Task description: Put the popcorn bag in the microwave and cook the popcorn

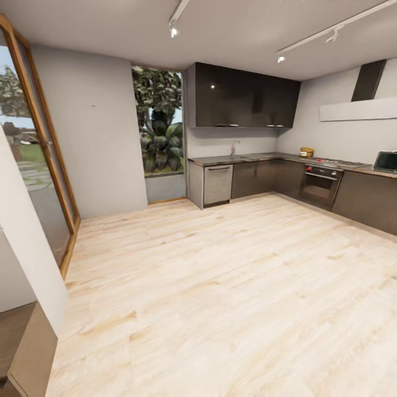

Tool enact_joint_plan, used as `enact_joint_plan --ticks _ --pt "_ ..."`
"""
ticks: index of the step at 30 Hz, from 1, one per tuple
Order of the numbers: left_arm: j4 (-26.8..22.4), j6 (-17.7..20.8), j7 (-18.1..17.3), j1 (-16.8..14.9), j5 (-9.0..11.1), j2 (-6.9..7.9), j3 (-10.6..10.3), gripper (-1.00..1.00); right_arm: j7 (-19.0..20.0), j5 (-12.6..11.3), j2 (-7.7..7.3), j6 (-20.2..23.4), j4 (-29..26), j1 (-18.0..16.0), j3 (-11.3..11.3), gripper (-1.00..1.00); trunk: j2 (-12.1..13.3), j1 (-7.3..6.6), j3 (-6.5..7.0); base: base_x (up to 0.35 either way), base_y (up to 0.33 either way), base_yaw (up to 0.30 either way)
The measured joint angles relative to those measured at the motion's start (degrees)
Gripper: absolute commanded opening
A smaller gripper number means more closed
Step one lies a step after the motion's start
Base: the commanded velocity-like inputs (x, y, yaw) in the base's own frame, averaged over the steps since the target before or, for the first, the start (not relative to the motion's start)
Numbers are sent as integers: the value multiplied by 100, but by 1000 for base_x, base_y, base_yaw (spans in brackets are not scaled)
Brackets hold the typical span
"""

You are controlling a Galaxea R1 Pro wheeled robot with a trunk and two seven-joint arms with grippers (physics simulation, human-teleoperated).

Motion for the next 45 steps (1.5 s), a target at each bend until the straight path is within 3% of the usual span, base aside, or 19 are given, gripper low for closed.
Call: enact_joint_plan --ticks 17,23,30,45 --pt "-1 -1 0 0 -18 -5 3 100 0 -6 -5 7 0 0 -9 100 0 0 5 0 0 -246" --pt "-2 -2 0 1 1 -8 18 100 0 2 -19 5 0 -1 -201 100 0 0 19 0 0 -150" --pt "-2 -1 0 1 11 -21 33 100 0 7 -22 8 0 -1 -231 100 0 0 20 4 0 -8" --pt "7 23 0 1 -35 -9 -33 100 -5 21 -11 -8 0 -1 -216 100 0 -3 20 300 0 0"
